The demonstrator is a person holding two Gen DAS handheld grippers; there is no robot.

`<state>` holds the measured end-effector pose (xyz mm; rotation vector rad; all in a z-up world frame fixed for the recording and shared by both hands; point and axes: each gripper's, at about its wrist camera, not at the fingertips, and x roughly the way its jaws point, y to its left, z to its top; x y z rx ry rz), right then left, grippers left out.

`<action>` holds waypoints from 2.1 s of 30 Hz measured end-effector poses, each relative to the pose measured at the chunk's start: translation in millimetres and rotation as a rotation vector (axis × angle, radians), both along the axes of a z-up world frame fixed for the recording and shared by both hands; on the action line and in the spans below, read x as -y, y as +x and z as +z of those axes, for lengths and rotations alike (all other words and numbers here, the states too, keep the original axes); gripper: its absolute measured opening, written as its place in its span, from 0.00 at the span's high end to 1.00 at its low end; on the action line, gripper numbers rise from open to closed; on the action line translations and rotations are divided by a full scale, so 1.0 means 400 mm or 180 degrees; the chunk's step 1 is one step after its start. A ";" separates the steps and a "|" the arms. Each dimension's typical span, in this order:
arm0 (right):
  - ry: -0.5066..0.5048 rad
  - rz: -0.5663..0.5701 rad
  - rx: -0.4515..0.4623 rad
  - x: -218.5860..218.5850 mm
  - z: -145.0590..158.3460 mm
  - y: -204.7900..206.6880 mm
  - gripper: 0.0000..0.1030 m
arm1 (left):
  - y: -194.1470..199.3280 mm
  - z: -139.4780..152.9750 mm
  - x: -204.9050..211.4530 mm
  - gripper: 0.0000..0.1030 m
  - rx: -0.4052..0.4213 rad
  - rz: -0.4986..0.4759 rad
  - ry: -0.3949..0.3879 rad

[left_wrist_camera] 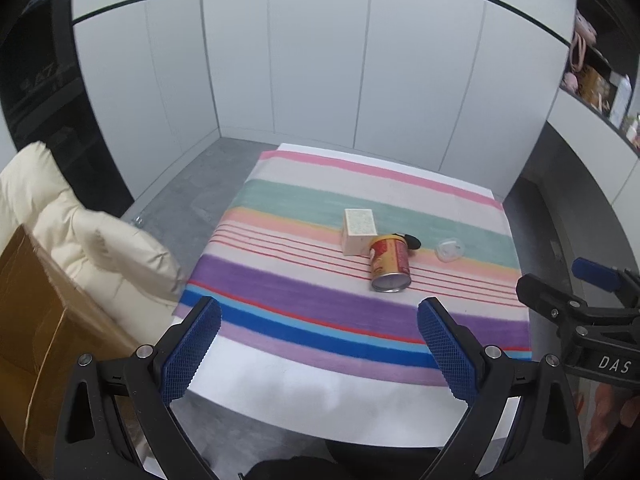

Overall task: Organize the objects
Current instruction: 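Move both open tools back toward the remaining objects on the cloth, then grasp the red-and-gold can with left tool while right tool grasps the clear lens case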

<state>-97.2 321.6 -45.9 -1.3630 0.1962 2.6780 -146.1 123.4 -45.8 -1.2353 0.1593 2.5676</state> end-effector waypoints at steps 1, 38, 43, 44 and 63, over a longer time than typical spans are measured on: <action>0.0007 -0.0013 0.0009 -0.008 -0.005 -0.002 0.00 | -0.009 -0.007 -0.009 0.04 0.0026 -0.0011 0.0001; 0.0013 -0.0123 0.0538 -0.254 -0.448 -0.283 0.08 | -0.297 -0.432 -0.319 0.17 0.0701 -0.0260 -0.0149; -0.0014 -0.0043 0.0517 -0.251 -0.480 -0.337 0.15 | -0.303 -0.451 -0.337 0.24 0.0657 -0.0290 -0.0159; -0.0007 -0.0032 0.0516 -0.247 -0.483 -0.343 0.17 | -0.307 -0.455 -0.335 0.27 0.0681 -0.0277 -0.0134; 0.0090 -0.0020 0.0345 -0.212 -0.391 -0.309 0.41 | -0.258 -0.354 -0.309 0.47 0.0617 -0.0303 -0.0078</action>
